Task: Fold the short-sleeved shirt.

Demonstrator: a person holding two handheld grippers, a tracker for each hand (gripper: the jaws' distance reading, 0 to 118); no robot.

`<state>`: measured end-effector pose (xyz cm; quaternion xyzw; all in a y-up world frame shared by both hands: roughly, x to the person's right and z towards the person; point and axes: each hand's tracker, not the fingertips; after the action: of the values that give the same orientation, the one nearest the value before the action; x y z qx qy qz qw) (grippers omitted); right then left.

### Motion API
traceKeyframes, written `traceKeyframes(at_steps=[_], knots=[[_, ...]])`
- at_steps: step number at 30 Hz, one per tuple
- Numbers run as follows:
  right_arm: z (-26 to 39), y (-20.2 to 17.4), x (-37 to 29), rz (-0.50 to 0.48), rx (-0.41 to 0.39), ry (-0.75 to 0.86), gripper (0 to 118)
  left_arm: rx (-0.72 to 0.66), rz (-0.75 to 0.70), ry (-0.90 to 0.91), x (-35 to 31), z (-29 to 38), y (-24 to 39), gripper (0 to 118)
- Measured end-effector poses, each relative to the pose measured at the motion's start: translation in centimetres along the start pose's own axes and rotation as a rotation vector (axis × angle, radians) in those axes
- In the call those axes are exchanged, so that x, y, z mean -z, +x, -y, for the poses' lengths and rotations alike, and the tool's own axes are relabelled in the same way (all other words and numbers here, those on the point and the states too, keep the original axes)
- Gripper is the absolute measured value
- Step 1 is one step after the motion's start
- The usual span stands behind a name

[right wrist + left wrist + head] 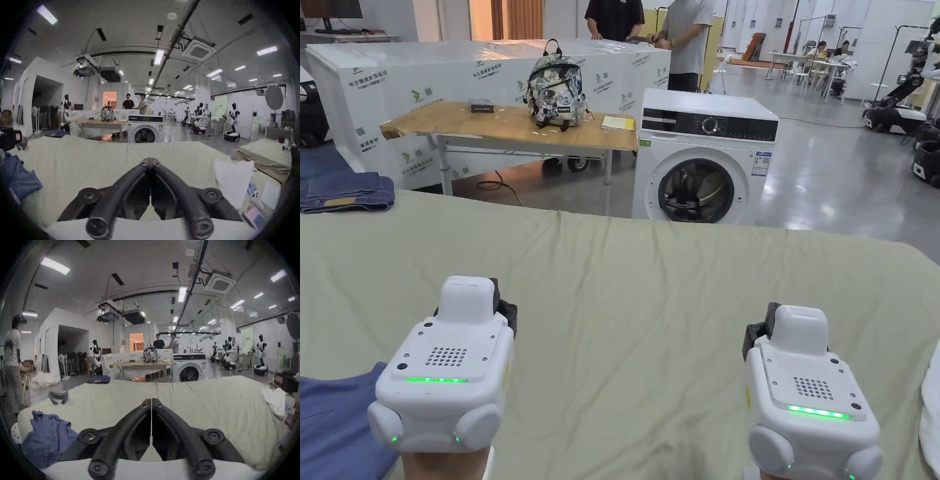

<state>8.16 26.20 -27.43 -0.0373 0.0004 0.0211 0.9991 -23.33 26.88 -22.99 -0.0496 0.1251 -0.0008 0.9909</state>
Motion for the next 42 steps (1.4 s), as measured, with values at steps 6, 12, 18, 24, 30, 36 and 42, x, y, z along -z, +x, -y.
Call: traceKeyframes(at_steps=[6,12,18,24,30,36,42], knots=[[0.4,-0.7,-0.5,-0.021,0.000,-0.034,0,-0.046,-0.005,-0.129,-0.2,1.9,-3.9,0],[1.1,-2.7,-0.4,-0.082,-0.011,-0.066,0,-0.095,-0.062,-0.279,-0.6,3.3,-12.3,0],[2.3,-5.2,0.3,-0.144,-0.028,-0.103,0,-0.105,-0.152,-0.465,0.1,4.4,-21.8,0],[3.3,-5.9,1.0,-0.163,-0.034,-0.148,0,-0.204,-0.192,-0.680,1.5,6.1,-31.5,0],[3.8,-5.9,1.3,-0.159,-0.043,-0.181,0,-0.255,-0.105,-0.830,2.9,8.3,-34.4,60],[4.0,-5.6,1.4,-0.154,-0.061,-0.199,0,-0.265,-0.140,-0.884,4.5,10.9,-34.5,110],[4.2,-5.4,1.4,-0.142,-0.075,-0.214,0,-0.143,-0.229,-0.951,4.6,13.6,-34.0,98]])
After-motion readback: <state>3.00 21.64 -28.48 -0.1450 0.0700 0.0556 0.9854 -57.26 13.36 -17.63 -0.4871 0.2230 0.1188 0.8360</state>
